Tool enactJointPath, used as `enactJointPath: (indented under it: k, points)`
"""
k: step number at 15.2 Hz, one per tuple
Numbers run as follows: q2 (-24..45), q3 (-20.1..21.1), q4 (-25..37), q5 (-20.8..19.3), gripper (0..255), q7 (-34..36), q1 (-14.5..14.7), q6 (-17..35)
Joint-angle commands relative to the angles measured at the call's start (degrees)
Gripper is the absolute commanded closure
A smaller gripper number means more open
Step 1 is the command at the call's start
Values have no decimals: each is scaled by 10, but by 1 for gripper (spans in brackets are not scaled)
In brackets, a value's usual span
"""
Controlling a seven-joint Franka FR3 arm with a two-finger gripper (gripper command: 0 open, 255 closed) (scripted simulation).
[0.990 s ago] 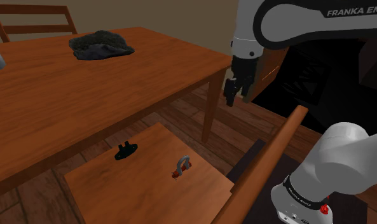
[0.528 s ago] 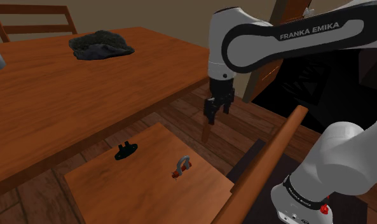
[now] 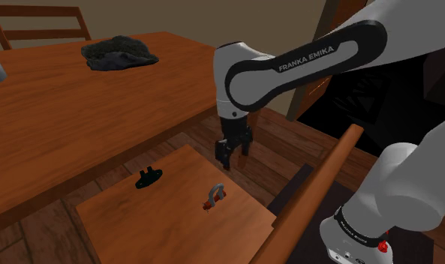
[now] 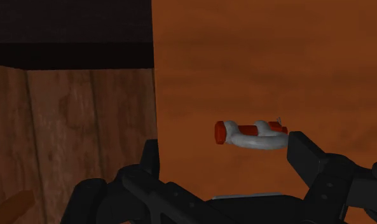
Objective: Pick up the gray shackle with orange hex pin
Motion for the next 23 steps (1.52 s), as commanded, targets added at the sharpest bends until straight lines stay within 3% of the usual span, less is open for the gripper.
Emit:
enactJointPath:
  k: [1,6,15,16,23]
  points:
    - [44,9,11,9,0,4,7,22]
    - [143,30,55,25,0,19,26,55]
    - [184,30,38,20,0,15,29,111]
    - [183,30,39,20,255,15,29,110]
    - [184,30,40,20,255,15,29,110]
